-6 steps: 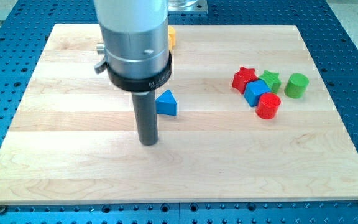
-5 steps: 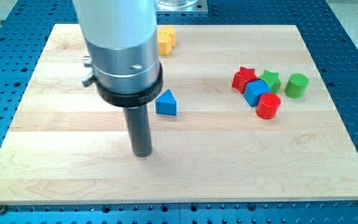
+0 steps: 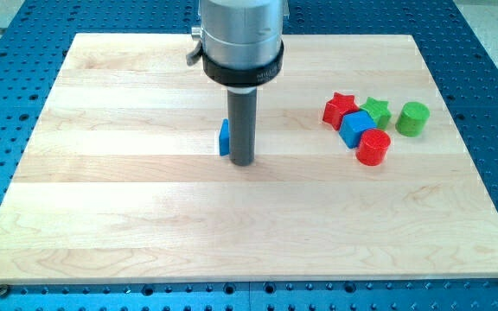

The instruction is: Slide the blue triangle towards the center left side of the board

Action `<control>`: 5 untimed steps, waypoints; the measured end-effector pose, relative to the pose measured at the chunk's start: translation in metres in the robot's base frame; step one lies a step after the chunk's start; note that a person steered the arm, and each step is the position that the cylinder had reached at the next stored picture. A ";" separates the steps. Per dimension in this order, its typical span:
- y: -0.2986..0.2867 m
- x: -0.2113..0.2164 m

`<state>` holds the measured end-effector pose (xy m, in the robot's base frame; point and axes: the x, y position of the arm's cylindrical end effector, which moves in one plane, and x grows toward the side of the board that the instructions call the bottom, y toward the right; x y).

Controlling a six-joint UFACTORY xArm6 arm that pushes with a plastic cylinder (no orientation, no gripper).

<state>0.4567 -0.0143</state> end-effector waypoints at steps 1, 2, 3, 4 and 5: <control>-0.026 -0.034; 0.029 -0.013; 0.020 -0.059; -0.043 -0.065; -0.126 -0.065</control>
